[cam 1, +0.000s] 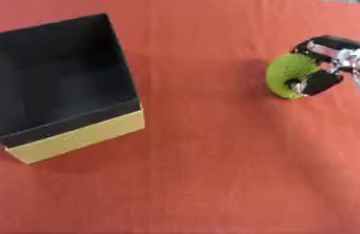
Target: Pick up objects on the table and place them in the box.
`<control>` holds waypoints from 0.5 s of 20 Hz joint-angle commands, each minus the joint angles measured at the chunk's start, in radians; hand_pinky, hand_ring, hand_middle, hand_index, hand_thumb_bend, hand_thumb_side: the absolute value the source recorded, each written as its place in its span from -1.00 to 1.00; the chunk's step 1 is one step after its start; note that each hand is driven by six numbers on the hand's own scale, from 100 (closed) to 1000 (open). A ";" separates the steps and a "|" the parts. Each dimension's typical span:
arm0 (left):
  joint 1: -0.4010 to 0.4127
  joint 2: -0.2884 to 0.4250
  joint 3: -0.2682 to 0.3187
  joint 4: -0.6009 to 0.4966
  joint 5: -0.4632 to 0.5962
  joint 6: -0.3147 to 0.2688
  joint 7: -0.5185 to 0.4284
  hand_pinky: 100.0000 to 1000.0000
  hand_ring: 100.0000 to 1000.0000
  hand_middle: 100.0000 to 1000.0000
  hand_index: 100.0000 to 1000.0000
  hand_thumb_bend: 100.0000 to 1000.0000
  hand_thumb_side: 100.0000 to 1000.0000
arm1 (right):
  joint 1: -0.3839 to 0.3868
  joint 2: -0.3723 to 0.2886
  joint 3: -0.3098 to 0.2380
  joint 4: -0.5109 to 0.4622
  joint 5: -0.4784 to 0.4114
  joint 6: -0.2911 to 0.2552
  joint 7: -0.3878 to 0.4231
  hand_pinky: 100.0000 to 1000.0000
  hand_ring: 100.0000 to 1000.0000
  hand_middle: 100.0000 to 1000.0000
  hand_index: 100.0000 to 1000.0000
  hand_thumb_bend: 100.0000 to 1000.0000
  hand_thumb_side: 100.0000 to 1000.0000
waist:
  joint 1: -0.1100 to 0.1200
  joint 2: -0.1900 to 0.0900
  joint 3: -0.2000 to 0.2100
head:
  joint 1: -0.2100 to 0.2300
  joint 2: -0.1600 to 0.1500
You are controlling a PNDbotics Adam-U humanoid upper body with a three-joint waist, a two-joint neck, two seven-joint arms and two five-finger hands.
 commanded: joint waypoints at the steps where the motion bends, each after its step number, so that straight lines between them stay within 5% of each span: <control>1: -0.005 0.017 0.016 -0.015 0.000 -0.001 -0.002 0.40 0.33 0.37 0.50 -1.00 0.13 | 0.006 -0.047 -0.026 -0.067 -0.007 -0.019 -0.055 0.38 0.28 -0.11 0.25 -1.00 -1.00 | 0.006 -0.018 -0.001 | 0.005 -0.005; 10: -0.003 0.021 0.020 -0.015 -0.002 -0.002 -0.001 0.40 0.33 0.37 0.50 -1.00 0.12 | -0.003 -0.079 -0.111 -0.278 0.065 -0.029 -0.158 0.41 0.23 -0.17 0.22 -1.00 -1.00 | 0.003 -0.028 -0.008 | 0.010 -0.004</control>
